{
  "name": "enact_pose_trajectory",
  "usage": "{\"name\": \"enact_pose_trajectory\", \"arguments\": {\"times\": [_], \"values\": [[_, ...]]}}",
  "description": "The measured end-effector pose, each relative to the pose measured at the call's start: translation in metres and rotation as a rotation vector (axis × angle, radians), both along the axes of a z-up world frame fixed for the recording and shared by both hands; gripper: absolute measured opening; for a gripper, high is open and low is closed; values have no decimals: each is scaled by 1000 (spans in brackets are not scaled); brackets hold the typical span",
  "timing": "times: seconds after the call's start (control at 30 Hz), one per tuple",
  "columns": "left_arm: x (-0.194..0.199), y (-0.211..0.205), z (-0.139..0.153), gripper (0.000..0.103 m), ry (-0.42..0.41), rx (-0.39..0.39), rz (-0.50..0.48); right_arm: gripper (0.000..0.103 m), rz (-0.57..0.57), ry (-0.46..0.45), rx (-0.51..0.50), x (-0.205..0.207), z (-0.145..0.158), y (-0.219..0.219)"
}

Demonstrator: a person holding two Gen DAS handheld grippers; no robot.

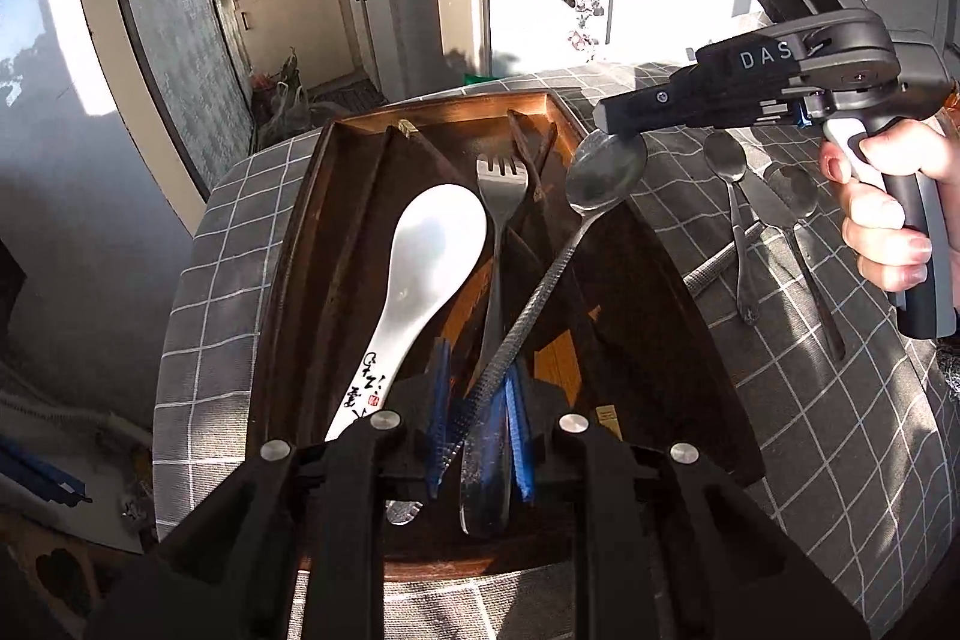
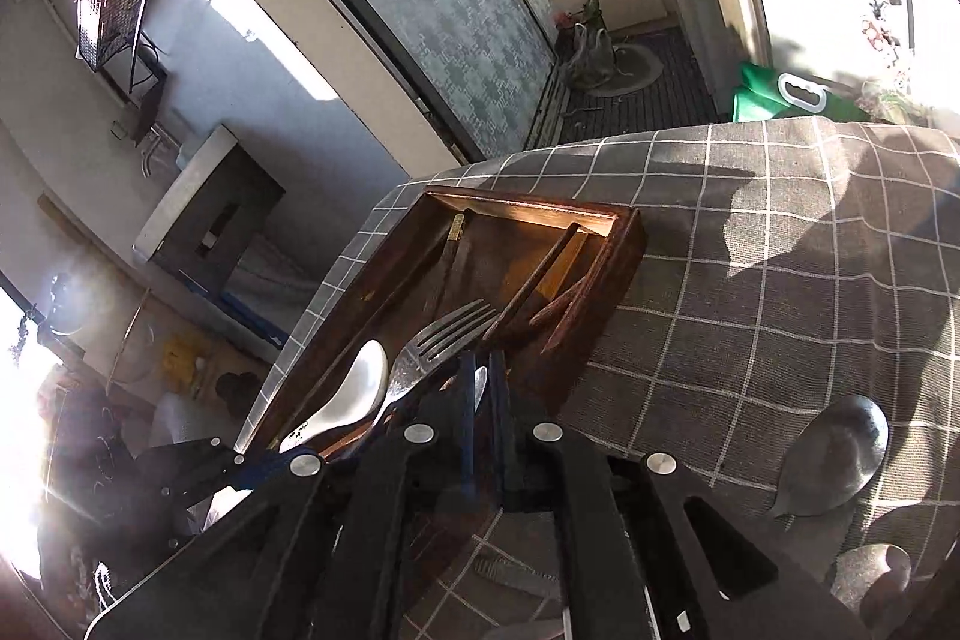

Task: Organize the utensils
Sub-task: 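Lower the textured-handle spoon into the wooden tray and release, then grasp another silver spoon with both grippers and lift it upright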

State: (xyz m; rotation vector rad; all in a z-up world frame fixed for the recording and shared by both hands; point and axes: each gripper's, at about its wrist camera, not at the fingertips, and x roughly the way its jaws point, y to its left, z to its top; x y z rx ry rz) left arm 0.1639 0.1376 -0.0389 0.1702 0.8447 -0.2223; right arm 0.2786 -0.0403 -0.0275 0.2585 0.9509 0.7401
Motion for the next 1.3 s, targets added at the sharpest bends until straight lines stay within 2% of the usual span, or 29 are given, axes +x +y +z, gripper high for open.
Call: {"name": "enact_pose_trajectory", "arguments": {"times": [0.1,0.13,0.17,0.2,0.23,0.33,0.43,0.6,0.8,0.87,0.93,1.0,1.17,1.23,1.27,1.3], "values": [[0,-1,1,21,-5,2,2,41,-3,-14,9,-8,4,-7],[-1,-3,4,24,-16,1,5,48,-9,-27,17,-12,9,-13],[-3,-3,7,31,-24,-4,7,50,-10,-41,24,-16,15,-20],[-6,-3,11,49,-39,-10,8,52,-12,-57,23,-19,22,-28],[-9,-4,16,58,-60,-14,6,54,-20,-73,19,-23,29,-39],[-16,-11,28,59,-87,-19,-8,59,-60,-113,-7,-33,46,-75],[-21,-26,35,62,-96,-48,-34,61,-114,-123,-26,-39,50,-115],[-29,-66,39,66,-106,-91,-105,62,-184,-87,-36,-44,36,-161],[-27,-116,27,66,-74,-97,-191,62,-180,-35,-20,-40,10,-172],[-23,-128,21,66,-61,-100,-212,58,-173,-26,-12,-32,3,-165],[-16,-137,15,66,-51,-92,-222,45,-157,-9,-4,-22,-6,-157],[-10,-142,9,66,-36,-91,-224,34,-156,-7,-37,-12,-14,-147],[2,-147,-1,66,-18,-81,-221,31,-156,9,-87,6,-35,-131],[3,-147,-3,66,-24,-76,-217,13,-162,-20,-118,7,-37,-126],[4,-147,-5,66,-21,-75,-217,8,-159,-26,-122,8,-37,-125],[5,-148,-6,66,-19,-71,-217,7,-152,-31,-114,6,-36,-124]]}}
